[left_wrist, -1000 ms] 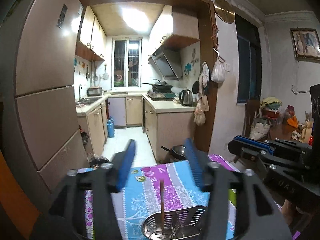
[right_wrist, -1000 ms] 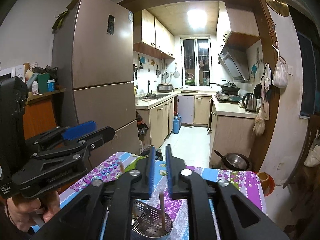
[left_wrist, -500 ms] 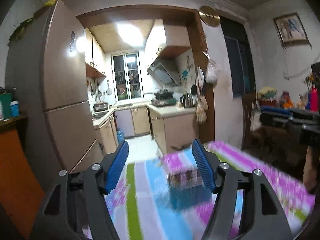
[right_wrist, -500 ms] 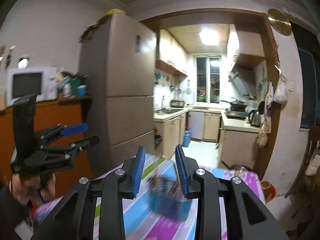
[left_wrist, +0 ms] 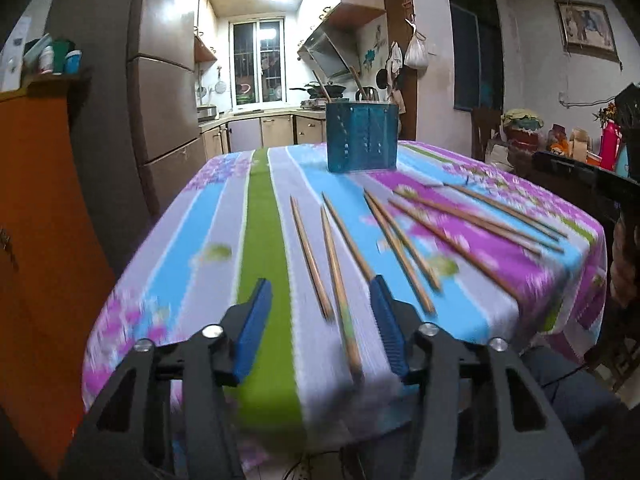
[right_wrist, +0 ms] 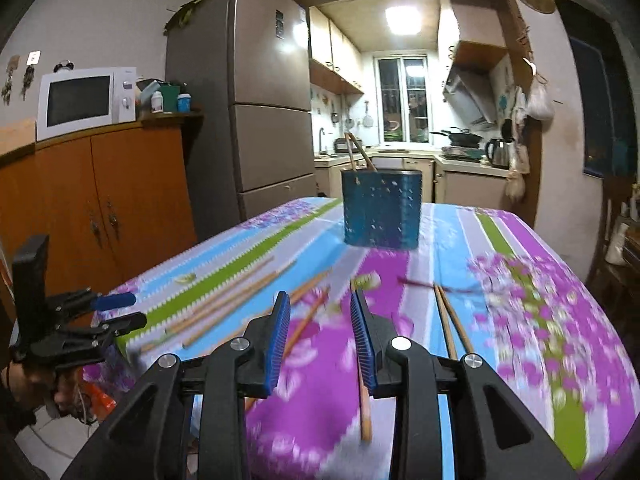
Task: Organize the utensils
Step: 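Move the right gripper back and close on another bamboo chopstick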
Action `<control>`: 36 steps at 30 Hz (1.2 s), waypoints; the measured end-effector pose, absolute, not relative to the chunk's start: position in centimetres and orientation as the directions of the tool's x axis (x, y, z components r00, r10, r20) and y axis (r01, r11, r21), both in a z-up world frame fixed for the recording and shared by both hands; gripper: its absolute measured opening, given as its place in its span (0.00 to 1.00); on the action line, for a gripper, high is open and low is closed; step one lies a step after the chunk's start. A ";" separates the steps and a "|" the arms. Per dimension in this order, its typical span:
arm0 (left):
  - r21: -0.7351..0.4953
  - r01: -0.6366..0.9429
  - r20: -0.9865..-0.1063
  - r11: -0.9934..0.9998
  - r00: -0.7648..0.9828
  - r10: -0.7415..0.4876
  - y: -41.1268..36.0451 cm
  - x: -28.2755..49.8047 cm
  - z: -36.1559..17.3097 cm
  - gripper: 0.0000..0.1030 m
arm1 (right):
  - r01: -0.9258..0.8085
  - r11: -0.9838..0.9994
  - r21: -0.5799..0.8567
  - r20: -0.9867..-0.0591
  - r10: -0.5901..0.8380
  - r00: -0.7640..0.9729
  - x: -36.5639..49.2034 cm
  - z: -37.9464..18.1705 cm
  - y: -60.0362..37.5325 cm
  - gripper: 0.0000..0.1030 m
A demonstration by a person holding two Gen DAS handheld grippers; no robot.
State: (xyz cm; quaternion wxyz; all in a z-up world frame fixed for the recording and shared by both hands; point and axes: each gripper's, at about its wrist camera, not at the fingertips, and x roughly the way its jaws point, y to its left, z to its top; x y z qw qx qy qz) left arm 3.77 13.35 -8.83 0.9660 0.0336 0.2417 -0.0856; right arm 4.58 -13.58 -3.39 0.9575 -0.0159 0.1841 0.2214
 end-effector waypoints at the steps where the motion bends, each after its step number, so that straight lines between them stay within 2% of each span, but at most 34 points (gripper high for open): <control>1: 0.021 0.177 -0.474 0.984 0.868 -0.146 13.3 3.6 -9.3 0.36 | -0.425 0.904 0.042 -0.360 0.411 0.838 4.1 -3.9 -13.5 0.32; 4: 0.019 0.171 -0.470 0.985 0.871 -0.143 13.0 3.2 -10.4 0.24 | -0.433 0.900 0.041 -0.390 0.414 0.823 2.8 -5.7 -12.9 0.32; 10: 0.069 0.186 -0.458 0.980 0.879 -0.135 11.9 2.1 -11.9 0.23 | -0.454 0.889 0.053 -0.442 0.428 0.788 1.1 -7.9 -11.6 0.31; 17: 0.066 0.174 -0.434 0.982 0.891 -0.129 12.0 1.8 -12.6 0.23 | -0.492 0.869 0.049 -0.466 0.456 0.758 0.2 -9.4 -8.9 0.30; 27: 0.053 0.188 -0.423 0.981 0.894 -0.148 12.2 1.5 -12.8 0.21 | -0.449 0.893 0.003 -0.486 0.394 0.780 0.4 -10.9 -7.9 0.11; 31: 0.057 0.195 -0.420 0.979 0.895 -0.153 11.9 1.5 -12.8 0.15 | -0.415 0.910 -0.005 -0.483 0.361 0.798 1.0 -10.6 -8.6 0.10; 36: 0.059 0.188 -0.410 0.980 0.900 -0.148 11.7 1.4 -12.9 0.15 | -0.407 0.913 -0.004 -0.483 0.355 0.801 0.9 -11.0 -8.8 0.10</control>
